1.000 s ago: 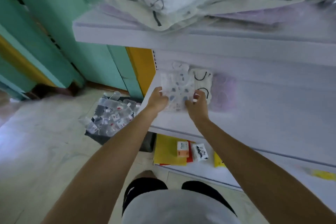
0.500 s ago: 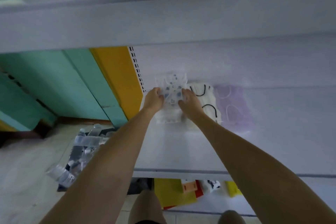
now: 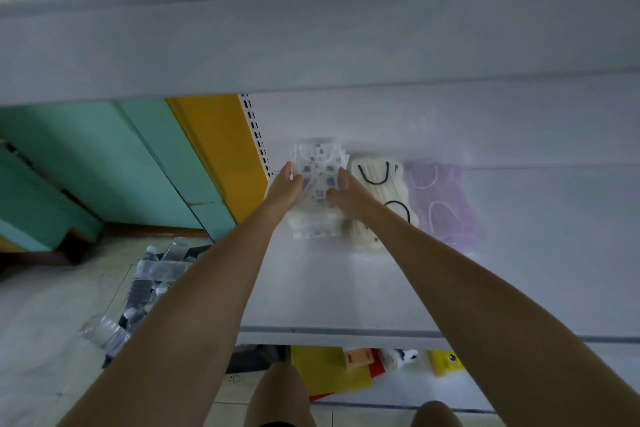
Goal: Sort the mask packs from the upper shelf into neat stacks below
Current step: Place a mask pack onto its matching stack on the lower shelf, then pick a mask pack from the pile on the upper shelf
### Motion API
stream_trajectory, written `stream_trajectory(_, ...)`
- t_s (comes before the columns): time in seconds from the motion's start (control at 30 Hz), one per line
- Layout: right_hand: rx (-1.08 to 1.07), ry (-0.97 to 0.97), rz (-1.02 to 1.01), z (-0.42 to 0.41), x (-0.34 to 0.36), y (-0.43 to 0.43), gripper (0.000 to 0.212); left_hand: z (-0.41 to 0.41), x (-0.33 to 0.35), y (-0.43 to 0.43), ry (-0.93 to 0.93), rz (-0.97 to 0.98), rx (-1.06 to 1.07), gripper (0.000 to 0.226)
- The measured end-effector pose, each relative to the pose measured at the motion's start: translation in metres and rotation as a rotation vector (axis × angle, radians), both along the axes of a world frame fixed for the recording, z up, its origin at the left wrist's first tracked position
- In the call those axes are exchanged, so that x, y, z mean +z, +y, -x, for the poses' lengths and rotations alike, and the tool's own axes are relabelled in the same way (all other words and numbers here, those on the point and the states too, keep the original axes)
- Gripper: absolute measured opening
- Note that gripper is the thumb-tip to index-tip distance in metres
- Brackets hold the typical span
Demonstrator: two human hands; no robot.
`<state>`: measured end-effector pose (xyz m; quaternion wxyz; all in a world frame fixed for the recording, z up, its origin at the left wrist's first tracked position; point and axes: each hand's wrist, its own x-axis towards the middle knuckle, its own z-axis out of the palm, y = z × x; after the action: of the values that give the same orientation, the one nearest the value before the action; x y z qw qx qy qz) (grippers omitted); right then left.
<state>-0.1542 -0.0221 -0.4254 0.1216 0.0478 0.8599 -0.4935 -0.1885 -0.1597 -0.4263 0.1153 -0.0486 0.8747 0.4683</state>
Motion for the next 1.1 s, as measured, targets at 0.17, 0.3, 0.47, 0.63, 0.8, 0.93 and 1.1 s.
stream_trajectory(0.17, -0.073, 0.038, 0.018, -0.008, -0.001, 0.008, 0.057, -0.005, -0.001, -0.005, -0.051, -0.084, 0.015, 0.059)
stream_trajectory(0.3, -0.083, 0.043, 0.003, -0.032, 0.008, 0.015, 0.05, -0.019, -0.002, -0.009, -0.02, -0.112, 0.055, 0.058)
stream_trajectory(0.47, 0.098, 0.068, -0.177, -0.083, 0.024, 0.035, 0.065, -0.076, 0.025, -0.007, 0.132, 0.161, 0.142, 0.055)
stream_trajectory(0.63, 0.433, 0.042, -0.427, -0.154, 0.047, 0.066, 0.066, -0.152, 0.053, -0.001, 0.18, 0.273, 0.23, 0.052)
stream_trajectory(0.8, 0.688, 0.075, -0.546, -0.213, 0.064, 0.103, 0.064, -0.218, 0.066, 0.02, 0.252, 0.286, 0.202, 0.049)
stream_trajectory(0.93, 0.669, 0.178, -0.488, -0.239, 0.088, 0.111, 0.058, -0.252, 0.082, 0.036, 0.278, 0.153, 0.048, 0.046)
stream_trajectory(1.1, 0.449, 0.461, -0.34, -0.257, 0.139, 0.115, 0.047, -0.266, 0.134, 0.04, 0.479, 0.126, -0.05, 0.037)
